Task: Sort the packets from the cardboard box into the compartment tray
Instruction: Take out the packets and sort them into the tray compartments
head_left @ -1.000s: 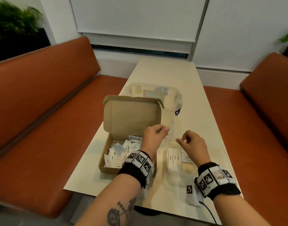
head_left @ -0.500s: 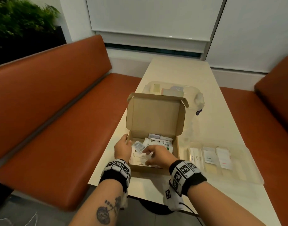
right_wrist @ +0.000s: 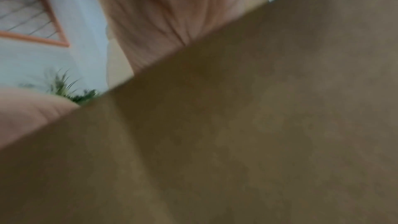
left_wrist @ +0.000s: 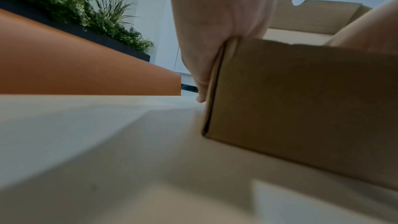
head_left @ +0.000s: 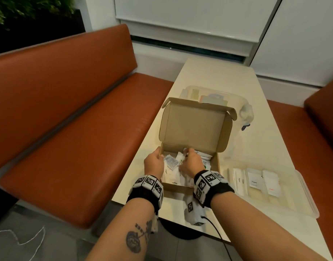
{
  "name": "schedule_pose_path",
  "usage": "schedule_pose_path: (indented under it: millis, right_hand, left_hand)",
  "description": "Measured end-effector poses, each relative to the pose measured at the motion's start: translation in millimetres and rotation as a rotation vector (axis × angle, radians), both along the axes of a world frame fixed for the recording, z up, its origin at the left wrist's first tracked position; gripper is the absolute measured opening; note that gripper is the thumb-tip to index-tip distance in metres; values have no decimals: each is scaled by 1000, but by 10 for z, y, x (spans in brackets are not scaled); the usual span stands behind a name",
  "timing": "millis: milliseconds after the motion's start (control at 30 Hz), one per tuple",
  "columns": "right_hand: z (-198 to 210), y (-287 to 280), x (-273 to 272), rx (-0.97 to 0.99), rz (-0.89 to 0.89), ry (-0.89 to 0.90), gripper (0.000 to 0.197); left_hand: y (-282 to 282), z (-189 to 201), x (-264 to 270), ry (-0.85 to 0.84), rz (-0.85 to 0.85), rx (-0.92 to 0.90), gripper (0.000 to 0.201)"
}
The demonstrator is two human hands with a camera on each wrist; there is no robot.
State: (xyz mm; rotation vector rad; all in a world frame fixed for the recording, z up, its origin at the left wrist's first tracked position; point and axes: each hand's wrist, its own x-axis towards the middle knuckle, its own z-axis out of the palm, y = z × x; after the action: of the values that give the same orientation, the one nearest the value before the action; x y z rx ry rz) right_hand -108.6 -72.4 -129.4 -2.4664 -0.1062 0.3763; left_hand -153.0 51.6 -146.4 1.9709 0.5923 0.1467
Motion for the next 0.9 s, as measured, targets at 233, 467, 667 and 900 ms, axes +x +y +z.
schedule_pose_path:
  millis: [233, 467, 667, 900]
  right_hand:
    - [90, -149, 18, -26, 21, 34, 23]
    - [193, -154, -122, 32, 239, 119, 19]
    - [161, -64, -264, -222, 444, 58, 26]
    - [187, 5, -279, -354, 552, 40, 31]
  left_hand:
    - [-5, -12, 3, 5, 6, -49, 43]
    - [-6, -9, 8, 6, 9, -24, 43]
    - [-21, -8, 0, -2, 30, -44, 42]
    - [-24, -13, 12, -7, 20, -20, 43]
